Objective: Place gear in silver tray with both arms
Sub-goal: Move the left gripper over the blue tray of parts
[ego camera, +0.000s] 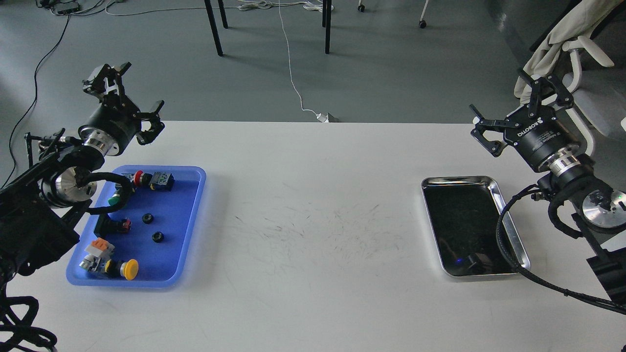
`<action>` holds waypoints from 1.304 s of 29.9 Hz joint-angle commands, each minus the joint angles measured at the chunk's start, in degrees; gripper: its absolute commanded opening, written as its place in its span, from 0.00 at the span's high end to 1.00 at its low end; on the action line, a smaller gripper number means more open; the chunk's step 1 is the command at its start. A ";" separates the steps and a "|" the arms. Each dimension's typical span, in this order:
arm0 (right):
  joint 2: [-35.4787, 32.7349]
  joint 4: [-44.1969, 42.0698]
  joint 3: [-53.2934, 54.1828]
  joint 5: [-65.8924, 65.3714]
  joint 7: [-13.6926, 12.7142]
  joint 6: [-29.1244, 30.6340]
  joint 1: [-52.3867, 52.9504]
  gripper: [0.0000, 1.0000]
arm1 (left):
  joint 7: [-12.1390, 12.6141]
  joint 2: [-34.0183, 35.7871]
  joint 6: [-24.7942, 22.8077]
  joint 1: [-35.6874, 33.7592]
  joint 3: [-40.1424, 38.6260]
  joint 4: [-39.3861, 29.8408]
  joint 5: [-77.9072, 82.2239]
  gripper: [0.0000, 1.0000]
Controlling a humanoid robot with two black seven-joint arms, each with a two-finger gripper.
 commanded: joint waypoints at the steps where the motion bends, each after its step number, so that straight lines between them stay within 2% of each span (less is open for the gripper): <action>1: 0.84 -1.10 0.02 0.09 -0.01 0.56 0.03 0.00 | -0.23 0.62 -0.50 0.06 1.19 -0.45 0.01 0.01; 13: 2.52 -1.19 -0.07 0.00 0.08 0.56 -0.06 0.00 | 0.13 0.53 -0.42 -0.29 1.28 -2.30 0.09 0.01; 20: 2.52 -1.37 -0.25 0.00 0.08 0.56 0.03 0.00 | 0.21 5.53 0.11 0.41 1.37 -10.82 0.27 0.01; 24: 2.52 -0.84 -0.34 0.00 0.08 0.64 0.12 0.00 | 0.30 10.53 0.11 0.68 1.98 -15.12 0.53 0.01; 29: 2.17 -0.14 -0.34 0.00 -0.01 0.73 -0.05 0.00 | -0.14 19.67 0.81 0.59 7.34 -23.64 1.06 0.01; 39: 1.99 0.83 -0.43 -0.35 -0.01 0.64 -0.23 0.00 | -0.31 37.78 1.43 1.29 9.01 -43.33 10.81 0.01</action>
